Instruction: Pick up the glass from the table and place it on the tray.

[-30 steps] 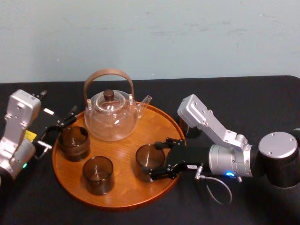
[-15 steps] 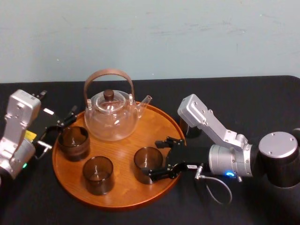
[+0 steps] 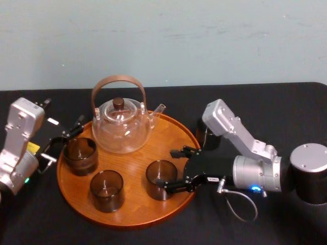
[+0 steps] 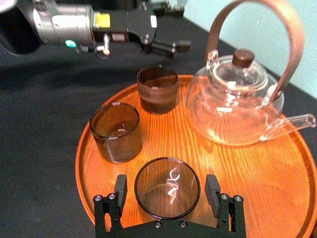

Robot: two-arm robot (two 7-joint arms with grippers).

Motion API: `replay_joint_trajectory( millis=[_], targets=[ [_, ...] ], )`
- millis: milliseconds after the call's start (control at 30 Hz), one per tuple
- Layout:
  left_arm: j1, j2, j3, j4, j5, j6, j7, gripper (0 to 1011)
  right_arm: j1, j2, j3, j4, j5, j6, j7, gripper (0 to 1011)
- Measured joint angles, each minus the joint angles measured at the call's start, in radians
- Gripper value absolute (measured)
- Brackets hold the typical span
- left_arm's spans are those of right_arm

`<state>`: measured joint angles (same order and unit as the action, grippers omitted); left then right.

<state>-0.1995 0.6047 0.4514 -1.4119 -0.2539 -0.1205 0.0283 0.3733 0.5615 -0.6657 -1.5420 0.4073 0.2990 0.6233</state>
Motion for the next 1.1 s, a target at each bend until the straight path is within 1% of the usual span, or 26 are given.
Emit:
replay_joint_trajectory(
  millis=[33,133,300,467,567,600,700,733,800,833,900,1000,1033,1100],
  targets=[
    [0.000,0.000,0.000,0.000,0.000,0.000,0.000,1001,-0.006,0.006,0.007,-0.006,0.008,-0.013,0.005,1002],
    [0.000,0.000,0.000,0.000,0.000,0.000,0.000,1001,-0.015,0.017,0.017,-0.019,0.020,-0.027,0.012,1002],
    [0.000,0.000,0.000,0.000,0.000,0.000,0.000,1001,-0.035,0.049,0.039,-0.054,0.045,-0.057,0.022,1002],
    [0.000,0.000,0.000,0.000,0.000,0.000,0.000,1001,-0.054,0.075,0.061,-0.083,0.066,-0.075,0.020,1002],
    [0.000,0.000,0.000,0.000,0.000,0.000,0.000,1001,-0.075,0.094,0.085,-0.101,0.084,-0.092,0.007,1002],
    [0.000,0.000,0.000,0.000,0.000,0.000,0.000,1001,-0.075,0.094,0.085,-0.101,0.084,-0.092,0.007,1002],
    [0.000,0.000,0.000,0.000,0.000,0.000,0.000,1001,-0.100,0.109,0.113,-0.115,0.102,-0.112,-0.011,1002],
    [0.000,0.000,0.000,0.000,0.000,0.000,0.000,1001,-0.114,0.117,0.128,-0.121,0.111,-0.122,-0.020,1002],
    [0.000,0.000,0.000,0.000,0.000,0.000,0.000,1001,-0.128,0.125,0.142,-0.127,0.120,-0.131,-0.030,1002],
    [0.000,0.000,0.000,0.000,0.000,0.000,0.000,1001,-0.143,0.133,0.157,-0.133,0.128,-0.138,-0.039,1002],
    [0.000,0.000,0.000,0.000,0.000,0.000,0.000,1001,-0.157,0.139,0.170,-0.138,0.135,-0.144,-0.048,1002],
    [0.000,0.000,0.000,0.000,0.000,0.000,0.000,1001,-0.195,0.156,0.208,-0.150,0.151,-0.155,-0.076,1002],
    [0.000,0.000,0.000,0.000,0.000,0.000,0.000,1001,-0.195,0.156,0.208,-0.150,0.151,-0.155,-0.076,1002],
    [0.000,0.000,0.000,0.000,0.000,0.000,0.000,1002,-0.218,0.163,0.230,-0.156,0.159,-0.160,-0.093,1002]
  ],
)
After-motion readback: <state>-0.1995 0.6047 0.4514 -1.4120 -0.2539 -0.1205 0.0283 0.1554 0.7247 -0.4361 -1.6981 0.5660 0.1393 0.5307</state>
